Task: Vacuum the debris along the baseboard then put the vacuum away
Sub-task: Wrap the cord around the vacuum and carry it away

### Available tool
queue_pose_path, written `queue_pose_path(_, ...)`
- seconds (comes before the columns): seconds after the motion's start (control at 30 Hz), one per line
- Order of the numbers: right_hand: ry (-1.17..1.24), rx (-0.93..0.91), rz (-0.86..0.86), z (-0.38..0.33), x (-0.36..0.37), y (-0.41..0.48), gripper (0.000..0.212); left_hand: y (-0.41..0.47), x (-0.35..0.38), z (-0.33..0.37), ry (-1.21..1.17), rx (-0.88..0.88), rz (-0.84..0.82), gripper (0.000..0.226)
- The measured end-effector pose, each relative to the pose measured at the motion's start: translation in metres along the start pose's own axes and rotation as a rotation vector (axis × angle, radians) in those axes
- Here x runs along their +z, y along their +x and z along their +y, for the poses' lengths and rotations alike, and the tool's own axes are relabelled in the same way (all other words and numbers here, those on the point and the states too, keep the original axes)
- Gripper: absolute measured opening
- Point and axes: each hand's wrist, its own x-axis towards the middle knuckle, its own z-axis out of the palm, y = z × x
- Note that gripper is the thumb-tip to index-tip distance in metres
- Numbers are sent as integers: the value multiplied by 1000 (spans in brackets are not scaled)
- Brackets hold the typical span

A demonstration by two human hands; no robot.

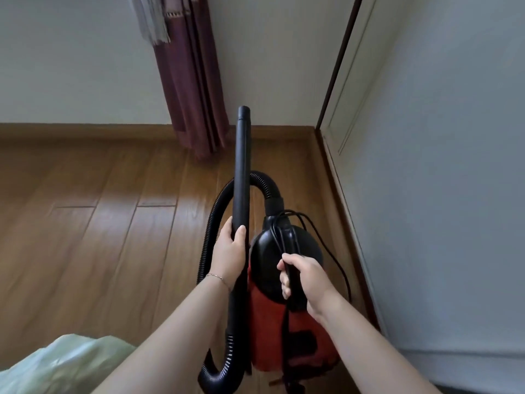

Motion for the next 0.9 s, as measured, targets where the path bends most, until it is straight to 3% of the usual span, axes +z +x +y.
queue_pose_path(0.27, 16, 29, 21, 53, -15, 59, 26, 38, 30, -58, 69, 20, -57, 48)
queue_pose_path(0.53, -8, 40, 17, 56, -20, 83, 26, 61, 42, -87, 92, -79, -22, 47)
queue_pose_path(0.9, -31, 54, 17, 72, -24, 108, 24, 88, 47, -118, 187, 1, -78, 50)
